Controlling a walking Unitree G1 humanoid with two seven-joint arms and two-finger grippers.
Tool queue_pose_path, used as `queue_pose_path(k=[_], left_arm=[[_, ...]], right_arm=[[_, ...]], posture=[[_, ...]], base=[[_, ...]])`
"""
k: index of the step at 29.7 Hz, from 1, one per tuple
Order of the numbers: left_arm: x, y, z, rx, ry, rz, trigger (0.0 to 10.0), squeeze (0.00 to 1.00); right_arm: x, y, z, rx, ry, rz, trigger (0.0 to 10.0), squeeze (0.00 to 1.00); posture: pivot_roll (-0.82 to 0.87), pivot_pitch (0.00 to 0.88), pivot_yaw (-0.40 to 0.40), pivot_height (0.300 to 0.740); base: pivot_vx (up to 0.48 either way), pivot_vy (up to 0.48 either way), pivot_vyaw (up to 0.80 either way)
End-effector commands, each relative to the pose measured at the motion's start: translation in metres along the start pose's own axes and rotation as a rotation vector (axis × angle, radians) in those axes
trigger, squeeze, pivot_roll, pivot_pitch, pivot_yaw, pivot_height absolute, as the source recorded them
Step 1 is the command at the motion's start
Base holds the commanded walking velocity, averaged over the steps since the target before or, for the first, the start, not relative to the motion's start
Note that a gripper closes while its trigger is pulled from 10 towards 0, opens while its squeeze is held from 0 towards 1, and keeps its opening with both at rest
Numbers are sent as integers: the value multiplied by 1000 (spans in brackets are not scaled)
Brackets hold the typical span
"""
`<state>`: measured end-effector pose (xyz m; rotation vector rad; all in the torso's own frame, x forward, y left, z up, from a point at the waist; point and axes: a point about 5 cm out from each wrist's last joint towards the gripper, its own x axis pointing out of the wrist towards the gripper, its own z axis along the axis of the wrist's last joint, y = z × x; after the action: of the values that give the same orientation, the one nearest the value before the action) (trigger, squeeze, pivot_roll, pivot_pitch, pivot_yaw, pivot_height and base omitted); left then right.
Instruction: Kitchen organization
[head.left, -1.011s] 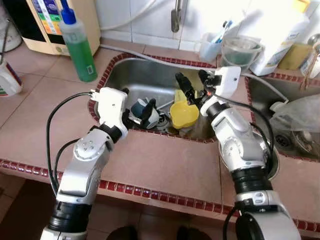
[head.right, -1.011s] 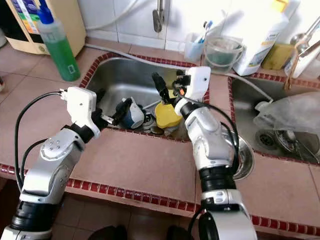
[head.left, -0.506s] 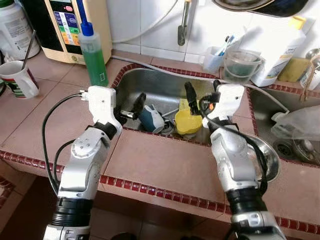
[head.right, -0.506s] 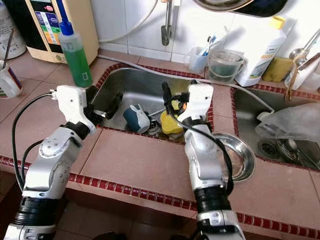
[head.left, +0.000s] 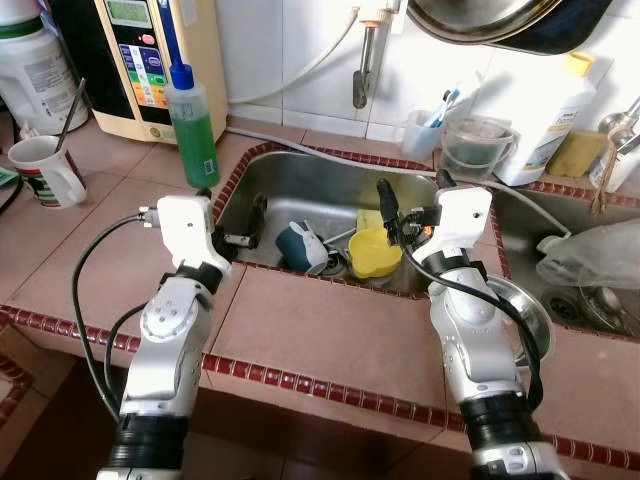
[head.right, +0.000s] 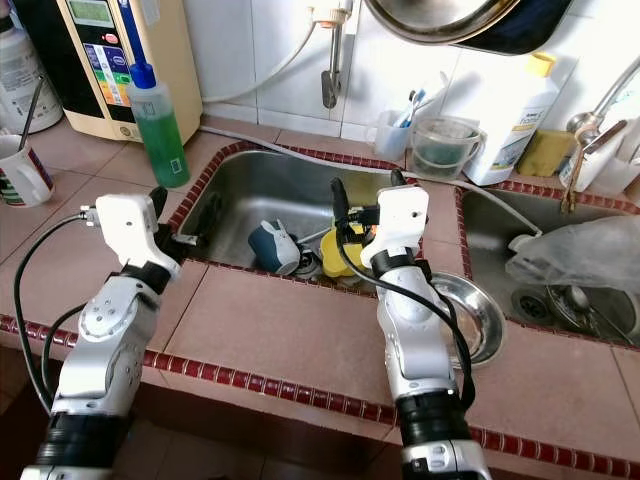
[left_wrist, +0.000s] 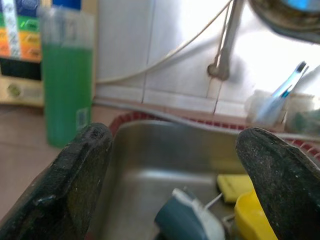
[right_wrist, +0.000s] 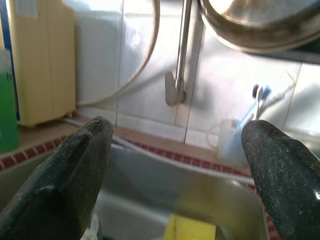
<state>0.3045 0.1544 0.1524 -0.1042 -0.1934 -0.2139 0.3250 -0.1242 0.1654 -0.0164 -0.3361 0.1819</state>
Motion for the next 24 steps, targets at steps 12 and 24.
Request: queue_pose_path(k=[12,24], left_arm=[[-5,-8,7,55,-61,-39,10000,0],[-5,-8,7,49,-66,-45,10000,0]], right_arm=[[-10,3,-7,-64,6,10,10000,0],[-9,-8,-6,-98,3,-3,10000,0]], posture=[[-8,2,-14,740],[-3,0,-37,740]], base=[[0,-54,0],[0,-332,0]])
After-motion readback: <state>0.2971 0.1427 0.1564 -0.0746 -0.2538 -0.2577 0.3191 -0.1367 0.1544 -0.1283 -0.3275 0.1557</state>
